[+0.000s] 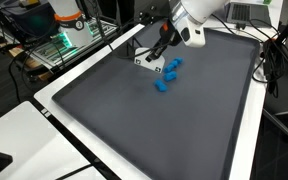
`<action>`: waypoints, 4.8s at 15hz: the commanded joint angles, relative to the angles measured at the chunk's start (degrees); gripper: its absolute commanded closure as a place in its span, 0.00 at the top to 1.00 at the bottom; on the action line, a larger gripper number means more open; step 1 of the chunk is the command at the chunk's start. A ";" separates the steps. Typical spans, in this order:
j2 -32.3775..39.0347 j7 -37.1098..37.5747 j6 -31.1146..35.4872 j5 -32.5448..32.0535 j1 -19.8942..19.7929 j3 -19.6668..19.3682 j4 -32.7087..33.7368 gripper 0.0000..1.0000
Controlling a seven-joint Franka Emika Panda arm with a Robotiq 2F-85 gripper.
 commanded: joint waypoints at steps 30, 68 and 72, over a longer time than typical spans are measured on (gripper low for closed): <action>-23.26 50.26 16.68 34.81 -1.01 -1.94 -34.91 0.01; -26.70 49.18 40.23 50.33 -2.28 -1.54 -48.76 0.01; -26.52 49.41 40.49 50.45 -2.26 -1.60 -48.99 0.01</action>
